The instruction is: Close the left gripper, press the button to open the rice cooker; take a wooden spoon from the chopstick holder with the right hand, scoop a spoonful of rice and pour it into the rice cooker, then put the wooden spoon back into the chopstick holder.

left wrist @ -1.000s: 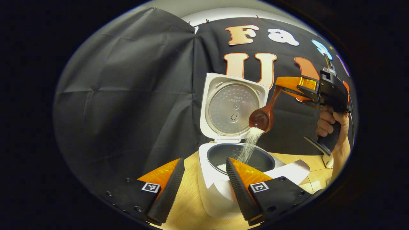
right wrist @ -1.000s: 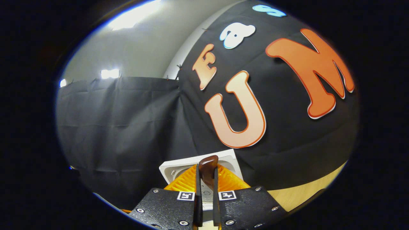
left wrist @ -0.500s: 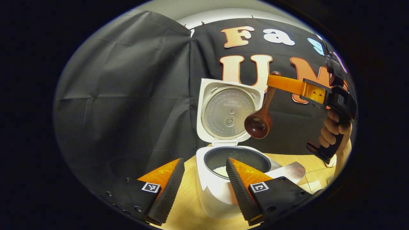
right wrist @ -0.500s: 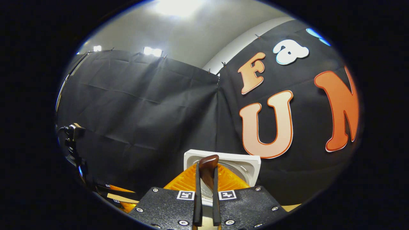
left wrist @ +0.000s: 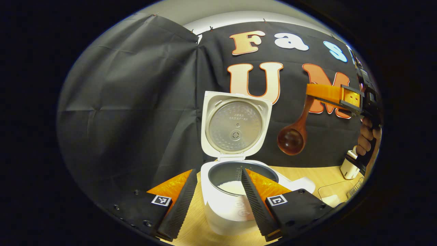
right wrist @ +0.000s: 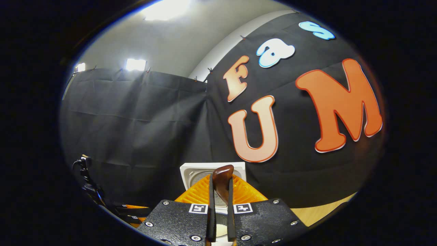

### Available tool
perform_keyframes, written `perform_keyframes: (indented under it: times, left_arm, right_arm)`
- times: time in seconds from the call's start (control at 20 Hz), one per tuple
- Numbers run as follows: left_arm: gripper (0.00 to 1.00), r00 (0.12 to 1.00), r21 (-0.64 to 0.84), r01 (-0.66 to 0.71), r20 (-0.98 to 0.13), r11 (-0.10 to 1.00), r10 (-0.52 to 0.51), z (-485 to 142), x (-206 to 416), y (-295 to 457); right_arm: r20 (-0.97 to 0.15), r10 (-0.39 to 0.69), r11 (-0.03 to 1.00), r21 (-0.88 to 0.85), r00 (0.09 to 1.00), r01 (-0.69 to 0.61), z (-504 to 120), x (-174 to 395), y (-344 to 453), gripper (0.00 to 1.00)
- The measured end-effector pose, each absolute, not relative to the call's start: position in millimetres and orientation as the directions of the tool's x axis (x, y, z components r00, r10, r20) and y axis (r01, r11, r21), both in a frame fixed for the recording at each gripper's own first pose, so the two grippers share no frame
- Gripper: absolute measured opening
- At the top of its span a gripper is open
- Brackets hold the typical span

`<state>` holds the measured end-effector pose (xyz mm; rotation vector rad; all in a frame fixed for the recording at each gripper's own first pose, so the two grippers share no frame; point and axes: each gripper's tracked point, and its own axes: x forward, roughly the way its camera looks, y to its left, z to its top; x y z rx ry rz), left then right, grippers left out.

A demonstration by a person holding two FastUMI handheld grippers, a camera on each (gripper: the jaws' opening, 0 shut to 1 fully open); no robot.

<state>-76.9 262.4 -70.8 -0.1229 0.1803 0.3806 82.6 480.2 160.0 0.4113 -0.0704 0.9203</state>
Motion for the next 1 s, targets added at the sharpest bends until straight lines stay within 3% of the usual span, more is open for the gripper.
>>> perform_keyframes:
  times: [0.55, 1.0]
  left_arm:
    - [0.86, 0.930, -0.047, -0.332, -0.186, 0.942, 0.318, -61.0, -69.4, 230.2]
    - [0.86, 0.942, -0.037, -0.274, -0.212, 0.961, 0.260, -67.8, -61.5, 195.3]
  right_arm:
    - [0.097, 0.594, 0.708, 0.408, 0.799, -0.576, 118.0, 87.9, 317.1, 0.13]
    - [-0.048, 0.319, 0.861, 0.432, 0.946, -0.268, 77.4, 79.1, 133.9, 0.13]
